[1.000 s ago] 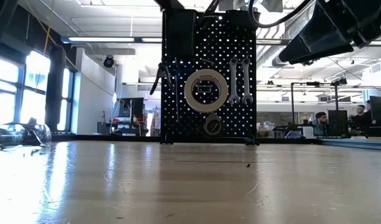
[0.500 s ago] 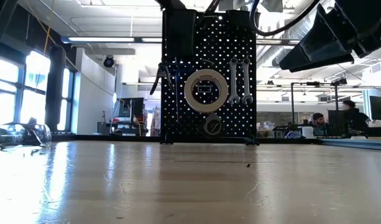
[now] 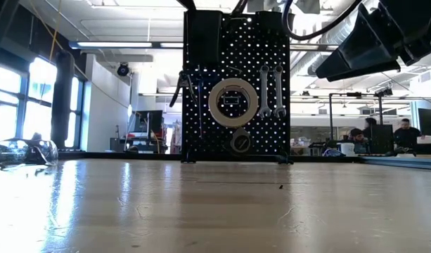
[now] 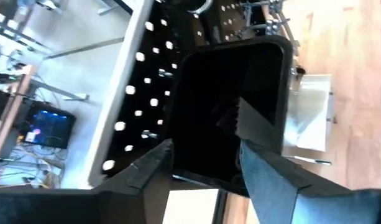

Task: Hang tools onto peg board
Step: Move the transparent safety glass to the center of the table

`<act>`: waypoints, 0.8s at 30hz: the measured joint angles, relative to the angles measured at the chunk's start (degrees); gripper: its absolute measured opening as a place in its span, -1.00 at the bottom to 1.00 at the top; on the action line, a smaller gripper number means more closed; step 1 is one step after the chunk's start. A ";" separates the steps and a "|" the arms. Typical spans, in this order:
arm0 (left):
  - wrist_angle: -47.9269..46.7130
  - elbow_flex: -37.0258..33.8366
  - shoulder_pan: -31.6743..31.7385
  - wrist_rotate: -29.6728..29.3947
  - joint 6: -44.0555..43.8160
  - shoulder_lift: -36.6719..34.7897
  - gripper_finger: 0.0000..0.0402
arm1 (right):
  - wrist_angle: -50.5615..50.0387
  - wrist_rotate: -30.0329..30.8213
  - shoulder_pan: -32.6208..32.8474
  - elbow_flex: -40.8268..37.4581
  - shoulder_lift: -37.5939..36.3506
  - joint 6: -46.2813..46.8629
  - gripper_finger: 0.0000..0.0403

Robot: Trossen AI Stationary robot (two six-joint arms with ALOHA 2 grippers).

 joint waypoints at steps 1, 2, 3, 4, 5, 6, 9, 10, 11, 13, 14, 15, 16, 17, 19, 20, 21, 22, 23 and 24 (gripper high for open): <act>0.23 0.00 -0.09 -0.41 0.27 -0.36 -0.10 | 0.06 -0.01 0.00 0.02 0.02 0.00 0.01; 0.39 0.00 -0.28 -0.96 0.48 -0.76 -0.09 | 0.07 -0.04 0.00 0.02 0.02 -0.01 0.01; 0.74 0.00 -0.66 -1.73 0.53 -1.45 -0.08 | 0.09 -0.06 0.00 0.02 0.02 0.00 0.01; 0.96 0.00 -0.91 -2.55 0.55 -2.11 -0.07 | 0.10 -0.08 0.00 0.02 0.02 -0.02 0.01; 1.06 0.00 -1.33 -3.35 0.62 -2.96 -0.07 | 0.07 -0.18 0.00 0.02 0.01 -0.05 0.01; 1.06 0.00 -1.70 -4.18 0.66 -3.98 -0.06 | 0.08 -0.19 0.00 0.02 0.02 -0.09 0.01; 0.27 0.01 -3.68 -6.00 -0.34 -7.52 -0.06 | -0.03 -0.14 0.02 0.02 0.02 -0.28 0.01; -0.72 0.02 -4.57 -6.21 -1.58 -8.91 -0.06 | 0.01 -0.13 0.00 0.02 0.02 -0.85 0.01; -2.20 0.03 -5.51 -6.22 -3.30 -10.34 -0.06 | 0.08 -0.02 0.00 0.02 0.01 -1.33 0.01; -6.93 0.11 -7.63 -5.80 -7.66 -12.91 -0.06 | 0.18 0.30 0.00 0.02 0.02 -2.27 0.01; -10.77 0.13 -8.78 -5.28 -10.07 -13.96 -0.06 | 0.25 0.63 0.02 0.02 0.02 -2.85 0.01; -15.51 0.13 -9.97 -4.77 -12.98 -14.69 -0.06 | 0.49 1.00 0.02 0.02 0.02 -3.68 0.01; -18.28 -0.10 -11.11 -4.25 -16.23 -15.11 -0.06 | 0.85 1.48 0.02 0.02 0.02 -4.65 0.01; -17.01 -1.37 -12.18 -3.65 -19.75 -15.71 -0.06 | 1.22 1.95 0.00 0.02 0.02 -5.63 0.01; -15.67 -7.08 -14.87 2.10 -25.68 -19.26 -0.06 | 2.67 3.64 -0.18 0.02 0.02 -8.05 0.01; -15.67 -9.91 -16.61 4.91 -27.49 -20.40 -0.06 | 3.52 4.08 -0.29 0.02 0.02 -9.40 0.01; -14.54 -12.31 -18.41 6.04 -29.54 -21.54 -0.06 | 4.48 4.09 -0.56 0.06 0.02 -10.75 0.01; -15.46 -14.83 -19.83 5.73 -31.92 -22.16 -0.06 | 5.40 4.00 -0.92 0.06 0.03 -12.28 0.01; -17.39 -17.78 -21.00 4.45 -34.19 -22.73 -0.06 | 6.34 3.91 -1.31 0.04 0.03 -13.79 0.01; -17.92 -21.26 -21.88 3.37 -36.09 -23.11 -0.06 | 7.70 3.75 -1.57 0.05 0.02 -15.00 0.01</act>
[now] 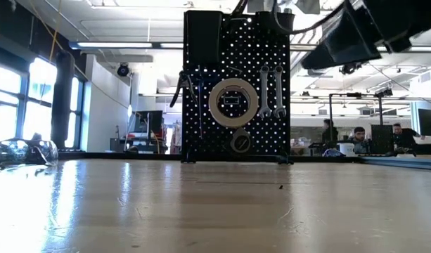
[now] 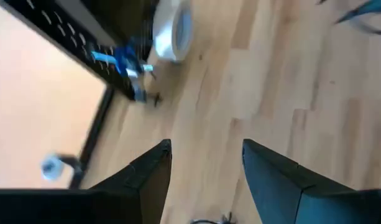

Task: Hang tools onto peg board
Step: Move the transparent safety glass to the center of the table

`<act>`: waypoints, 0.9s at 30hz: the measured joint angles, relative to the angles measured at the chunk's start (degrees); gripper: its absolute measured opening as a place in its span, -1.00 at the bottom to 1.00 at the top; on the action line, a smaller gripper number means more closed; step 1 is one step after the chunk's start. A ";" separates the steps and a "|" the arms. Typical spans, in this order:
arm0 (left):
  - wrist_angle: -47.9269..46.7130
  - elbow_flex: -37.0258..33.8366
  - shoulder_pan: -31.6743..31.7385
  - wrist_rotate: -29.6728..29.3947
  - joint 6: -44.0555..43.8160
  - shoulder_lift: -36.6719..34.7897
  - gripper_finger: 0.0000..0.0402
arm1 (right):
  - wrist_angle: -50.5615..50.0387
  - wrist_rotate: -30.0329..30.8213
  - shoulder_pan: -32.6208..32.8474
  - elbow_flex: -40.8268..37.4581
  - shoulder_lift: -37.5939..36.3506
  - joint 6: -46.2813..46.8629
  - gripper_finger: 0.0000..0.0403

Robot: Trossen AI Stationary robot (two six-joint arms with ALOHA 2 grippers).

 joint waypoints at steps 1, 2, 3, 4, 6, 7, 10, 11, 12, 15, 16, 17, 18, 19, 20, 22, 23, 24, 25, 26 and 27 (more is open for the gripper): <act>1.43 -3.82 -1.20 -0.34 -2.04 -0.71 -0.06 | 1.09 -0.72 -0.22 0.04 0.00 -1.08 0.01; 2.84 -7.82 -2.45 -0.33 -4.23 -1.30 -0.06 | 1.99 -1.70 -0.47 0.00 0.00 -2.26 0.01; 3.90 -11.68 -3.80 -0.24 -6.52 -1.49 -0.06 | 3.09 -2.72 -0.73 -0.01 0.00 -3.47 0.01; 4.73 -15.13 -5.05 0.24 -8.41 -1.57 -0.06 | 3.89 -3.63 -0.93 0.02 0.00 -4.58 0.01; 5.77 -21.79 -6.93 0.83 -11.98 -2.02 -0.06 | 4.63 -4.56 -1.14 -0.01 0.00 -6.69 0.01; 5.65 -24.98 -7.71 0.72 -13.96 -2.17 -0.06 | 5.18 -4.87 -1.28 -0.01 0.00 -7.32 0.01; 8.38 -34.95 -10.63 -0.17 -21.68 -1.96 -0.06 | 5.31 -6.94 -1.29 0.02 0.27 -7.32 0.01; 9.43 -37.98 -11.60 -0.13 -24.35 -1.96 -0.06 | 5.30 -7.73 -1.29 0.02 0.31 -7.34 0.01; 9.96 -40.40 -12.34 -0.04 -26.63 -2.15 -0.06 | 5.28 -8.15 -1.29 0.02 0.31 -7.46 0.01; 11.79 -47.71 -15.42 -1.57 -34.13 -3.92 -0.06 | 5.27 -8.38 -1.28 0.02 0.49 -7.76 0.01; 12.91 -50.34 -16.52 -2.29 -36.92 -4.33 -0.06 | 5.26 -8.51 -1.26 0.02 0.63 -7.77 0.01; 14.09 -52.65 -17.57 -2.59 -39.57 -4.72 -0.06 | 5.20 -8.68 -1.27 0.02 0.71 -7.78 0.01; 14.93 -54.66 -18.39 -2.47 -41.91 -5.44 -0.06 | 5.15 -8.75 -1.27 0.02 0.74 -7.90 0.01; 15.49 -56.42 -18.99 -2.29 -43.94 -6.48 -0.06 | 5.21 -8.72 -1.27 0.02 0.74 -8.28 0.01; 15.87 -58.09 -19.47 -2.14 -46.08 -7.52 -0.06 | 5.27 -8.68 -1.27 0.02 0.74 -8.77 0.01; 17.72 -61.82 -20.41 -1.76 -50.73 -9.19 -0.06 | 5.39 -8.71 -1.25 0.02 0.98 -9.15 0.01; 18.87 -63.46 -20.76 -1.44 -53.06 -9.91 -0.06 | 5.35 -8.73 -1.25 0.02 1.06 -9.24 0.01; 19.73 -65.08 -21.02 -1.07 -55.09 -11.00 -0.06 | 5.35 -8.75 -1.25 0.02 1.09 -9.28 0.01; 20.39 -66.57 -21.05 -0.80 -56.48 -12.36 -0.06 | 5.37 -8.74 -1.25 0.02 1.09 -9.35 0.01; 21.39 -68.15 -21.05 -0.75 -57.70 -13.55 -0.06 | 5.42 -8.66 -1.24 0.02 1.09 -9.46 0.01; 23.07 -69.90 -21.02 -0.79 -58.98 -14.61 -0.06 | 5.44 -8.66 -1.23 0.02 1.11 -9.44 0.01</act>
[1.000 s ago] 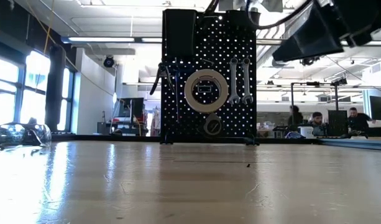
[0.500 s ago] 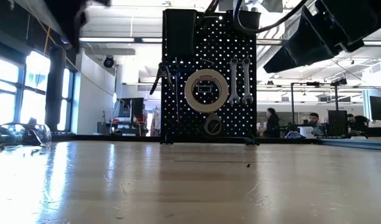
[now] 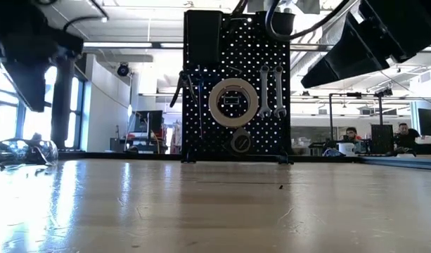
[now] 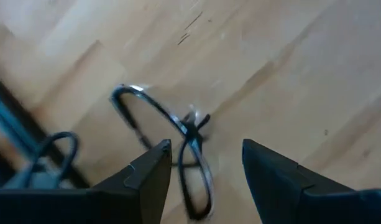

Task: Hang tools onto peg board
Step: Move the transparent safety glass to the center of the table

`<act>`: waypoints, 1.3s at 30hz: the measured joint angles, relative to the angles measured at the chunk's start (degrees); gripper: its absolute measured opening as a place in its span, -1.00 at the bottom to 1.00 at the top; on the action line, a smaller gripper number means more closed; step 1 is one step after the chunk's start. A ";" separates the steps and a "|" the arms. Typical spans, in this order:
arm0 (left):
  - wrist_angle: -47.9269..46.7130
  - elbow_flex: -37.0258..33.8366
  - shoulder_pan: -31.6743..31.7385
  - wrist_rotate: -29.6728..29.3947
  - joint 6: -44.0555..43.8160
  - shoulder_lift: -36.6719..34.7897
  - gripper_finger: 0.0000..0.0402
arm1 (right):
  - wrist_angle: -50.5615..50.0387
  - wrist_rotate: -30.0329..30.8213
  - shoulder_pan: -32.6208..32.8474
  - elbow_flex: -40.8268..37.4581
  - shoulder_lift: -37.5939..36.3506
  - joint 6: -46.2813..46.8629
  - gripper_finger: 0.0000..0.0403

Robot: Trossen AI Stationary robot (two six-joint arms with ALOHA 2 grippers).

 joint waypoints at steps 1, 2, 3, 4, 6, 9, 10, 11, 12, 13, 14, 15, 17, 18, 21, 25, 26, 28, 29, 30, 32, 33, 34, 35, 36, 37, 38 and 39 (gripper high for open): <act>2.01 -1.78 0.07 -0.04 -1.02 -0.87 -0.06 | 0.07 0.00 0.00 0.00 0.15 0.24 0.01; 3.39 -3.45 0.16 -0.12 -1.99 -1.83 -0.06 | 0.13 0.01 -0.02 0.00 0.25 0.40 0.01; 4.21 -5.01 0.49 -0.08 -2.62 -2.99 -0.06 | 0.11 -0.07 -0.02 0.00 0.33 0.42 0.01; 5.07 -6.47 1.04 0.02 -2.94 -4.02 -0.06 | 0.15 -0.09 -0.02 0.00 0.36 0.43 0.01; 7.91 -9.44 2.26 0.50 -3.06 -5.54 -0.06 | 0.53 -0.08 -0.02 0.00 0.36 0.45 0.01; 11.89 -12.61 3.85 0.89 -2.58 -7.11 -0.06 | 0.95 -0.38 0.07 0.00 0.36 0.55 0.01; 13.42 -13.42 4.56 0.97 -2.18 -7.28 -0.06 | 1.06 -0.35 0.07 0.00 0.36 0.59 0.01; 14.12 -13.98 5.34 0.95 -1.34 -7.28 -0.06 | 1.12 -0.31 0.09 0.00 0.36 0.62 0.01; 14.57 -14.58 6.11 1.02 -0.45 -7.26 -0.06 | 1.28 -0.33 0.09 0.00 0.36 0.64 0.01; 15.40 -15.23 6.81 1.30 0.01 -7.19 -0.06 | 1.37 -0.54 0.09 0.00 0.36 0.63 0.01; 16.64 -15.91 7.51 1.92 0.49 -7.03 -0.06 | 1.60 -0.70 0.09 -0.02 0.36 0.64 0.01; 18.03 -16.73 8.19 2.81 1.39 -6.94 -0.06 | 1.83 -0.71 0.09 -0.02 0.36 0.64 0.01; 20.70 -18.39 9.57 4.95 3.21 -6.83 -0.08 | 1.88 -0.73 0.09 -0.02 0.36 0.64 0.01; 22.88 -19.22 10.22 5.99 4.44 -6.77 -0.11 | 2.07 -0.74 0.09 -0.02 0.36 0.64 0.01; 29.42 -21.51 11.43 7.76 8.25 -6.68 -0.22 | 2.40 -0.77 0.09 -0.02 0.36 0.64 0.01; 39.56 -22.42 12.94 8.80 15.41 -6.38 -0.51 | 2.49 -0.80 0.09 -0.02 0.36 0.64 0.01; 42.62 -22.43 13.34 8.91 17.68 -6.18 -0.59 | 2.49 -0.84 0.09 -0.02 0.36 0.62 0.01; 50.47 -22.46 14.36 10.48 23.36 -5.41 -0.77 | 2.57 -0.82 0.09 -0.02 0.36 0.35 0.01; 55.15 -22.46 14.80 11.65 26.69 -4.84 -0.84 | 2.72 -0.79 0.09 -0.02 0.36 0.15 0.01; 59.68 -22.44 15.18 13.07 29.43 -4.20 -0.90 | 2.88 -0.75 0.07 -0.02 0.36 -0.05 0.01; 68.62 -22.37 15.56 15.53 34.91 -2.39 -0.93 | 3.03 -0.73 -0.10 -0.02 0.36 -0.28 0.01; 71.35 -22.09 15.60 16.17 36.72 -1.38 -0.91 | 3.09 -0.73 -0.17 -0.02 0.36 -0.42 0.01; 72.14 -21.46 15.64 16.16 37.69 -0.37 -0.87 | 3.21 -0.71 -0.17 -0.02 0.36 -0.44 0.01; 71.84 -20.74 15.75 15.99 38.46 0.67 -0.80 | 3.33 -0.67 -0.17 -0.02 0.36 -0.44 0.01; 71.08 -19.95 15.95 15.79 39.40 1.89 -0.71 | 3.43 -0.67 -0.17 -0.02 0.36 -0.46 0.01; 70.56 -19.31 16.02 15.67 40.51 3.12 -0.61 | 3.42 -0.68 -0.17 -0.02 0.36 -0.44 0.01; 70.48 -18.83 15.99 15.66 41.62 4.28 -0.51 | 3.42 -0.68 -0.17 -0.02 0.36 -0.41 0.01; 70.64 -18.47 15.99 15.74 42.54 5.37 -0.41 | 3.43 -0.66 -0.17 -0.02 0.36 -0.39 0.01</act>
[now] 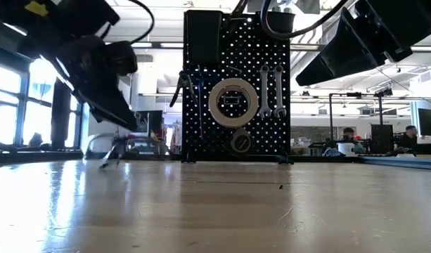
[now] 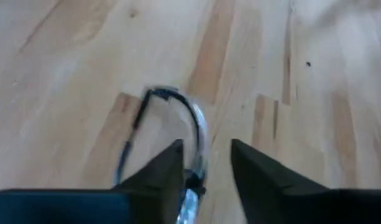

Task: Hang tools onto peg board
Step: Move the transparent safety glass to the center of the table, then put the red cutter knife into the left black bin on the peg board

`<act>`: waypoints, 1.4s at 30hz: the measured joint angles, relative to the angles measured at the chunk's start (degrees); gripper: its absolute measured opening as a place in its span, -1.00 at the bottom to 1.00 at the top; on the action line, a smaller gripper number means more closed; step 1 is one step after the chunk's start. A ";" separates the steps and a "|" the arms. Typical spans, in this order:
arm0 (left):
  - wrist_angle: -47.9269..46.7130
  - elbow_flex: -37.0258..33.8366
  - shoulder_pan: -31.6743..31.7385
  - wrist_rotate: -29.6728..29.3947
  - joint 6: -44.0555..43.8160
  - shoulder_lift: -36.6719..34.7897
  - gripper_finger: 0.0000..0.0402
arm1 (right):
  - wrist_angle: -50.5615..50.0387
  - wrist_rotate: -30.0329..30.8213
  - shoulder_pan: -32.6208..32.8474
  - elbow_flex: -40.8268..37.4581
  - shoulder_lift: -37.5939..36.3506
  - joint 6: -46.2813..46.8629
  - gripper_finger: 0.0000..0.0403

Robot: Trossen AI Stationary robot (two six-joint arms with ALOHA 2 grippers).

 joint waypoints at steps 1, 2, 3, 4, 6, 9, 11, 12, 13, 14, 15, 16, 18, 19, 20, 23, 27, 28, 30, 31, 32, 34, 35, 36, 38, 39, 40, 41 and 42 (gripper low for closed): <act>0.43 0.43 -0.02 0.37 0.79 1.01 -0.32 | 0.00 -0.04 0.00 0.00 0.00 0.00 0.01; 0.78 0.94 -0.02 0.77 1.34 1.92 -0.23 | 0.00 -0.08 0.00 0.00 0.00 0.00 0.01; 0.72 1.54 -0.02 1.24 1.75 2.60 -0.15 | 0.00 -0.07 0.00 0.00 0.00 0.02 0.01; -0.06 2.21 -0.02 1.76 1.90 2.87 -0.07 | 0.03 -0.06 0.00 0.00 0.00 0.04 0.01; -3.72 4.02 -0.02 3.35 1.51 2.90 0.06 | 0.02 -0.30 0.00 0.00 0.00 0.14 0.01; -13.34 7.17 -0.65 8.12 -3.09 1.91 0.16 | 0.02 -0.57 0.00 0.00 0.00 0.13 0.01; -19.91 9.34 -2.97 10.73 -7.03 1.48 0.17 | 0.02 -0.62 0.00 0.00 0.00 -0.09 0.01; -22.84 10.27 -4.82 11.97 -8.95 1.47 0.16 | 0.00 -0.61 0.00 0.00 0.00 -0.44 0.01; -25.28 11.02 -7.13 12.85 -10.91 1.54 0.15 | 0.02 -0.61 0.00 0.00 0.00 -0.64 0.01; -27.31 11.63 -9.62 13.08 -13.43 1.78 0.14 | 0.00 -0.63 0.00 0.00 0.00 -0.87 0.01; -28.83 12.09 -11.95 12.89 -16.50 2.03 0.13 | 0.00 -0.60 0.00 0.00 0.00 -0.88 0.01; -30.01 12.38 -14.18 12.34 -19.81 2.31 0.13 | 0.00 -0.53 0.00 0.00 0.00 -0.95 0.01; -30.49 12.43 -18.30 11.58 -26.43 2.79 0.11 | -0.02 -0.29 0.00 0.00 0.00 -1.37 0.01; -30.29 12.43 -20.44 10.79 -29.88 3.09 0.11 | 0.00 -0.02 0.00 0.00 0.00 -1.50 0.01; -30.00 12.47 -22.53 9.84 -33.19 3.50 0.11 | 0.00 0.16 0.00 0.00 0.00 -1.94 0.01; -29.87 12.52 -28.23 6.83 -41.30 5.44 0.11 | 0.04 0.30 -0.02 0.00 0.00 -2.43 0.01; -26.80 12.50 -33.72 4.37 -48.33 10.65 0.11 | 0.00 0.61 -0.02 0.00 0.00 -3.43 0.01; -25.00 12.52 -34.66 4.29 -49.32 12.33 0.11 | 0.00 0.61 -0.02 0.00 -0.02 -3.49 0.01; -21.71 12.71 -36.06 4.14 -50.32 16.00 0.11 | -0.02 0.61 -0.02 0.00 -0.02 -3.50 0.01; -21.74 13.54 -36.53 3.91 -50.50 17.60 0.11 | -0.02 0.62 -0.02 0.00 -0.01 -3.50 0.01; -22.30 14.60 -36.83 3.70 -50.49 19.37 0.11 | -0.02 0.64 -0.02 0.00 -0.02 -3.50 0.01; -26.24 17.85 -37.42 2.44 -50.11 23.03 0.11 | -0.02 0.64 -0.02 0.00 -0.02 -3.48 0.01; -28.67 19.79 -37.70 1.16 -50.02 24.70 0.11 | -0.04 0.66 -0.04 0.00 -0.02 -3.48 0.01; -31.92 21.84 -37.97 -0.19 -49.76 26.32 0.11 | 0.00 0.72 -0.06 0.00 -0.02 -3.48 0.01; -37.67 25.70 -38.25 -1.53 -48.51 29.29 0.08 | -0.01 0.71 -0.04 0.00 -0.02 -3.42 0.01; -39.59 27.11 -38.25 -2.23 -47.31 30.57 0.06 | -0.02 0.68 -0.04 0.00 -0.02 -3.39 0.01; -41.01 28.29 -38.22 -3.02 -46.05 31.73 0.02 | -0.02 0.54 -0.04 0.00 -0.02 -3.41 0.01; -41.86 29.13 -38.15 -3.83 -44.71 32.54 -0.03 | -0.03 0.53 -0.07 0.00 -0.02 -3.47 0.01; -42.35 29.80 -37.96 -4.51 -43.36 33.31 -0.08 | -0.07 0.51 -0.07 0.00 -0.02 -3.48 0.01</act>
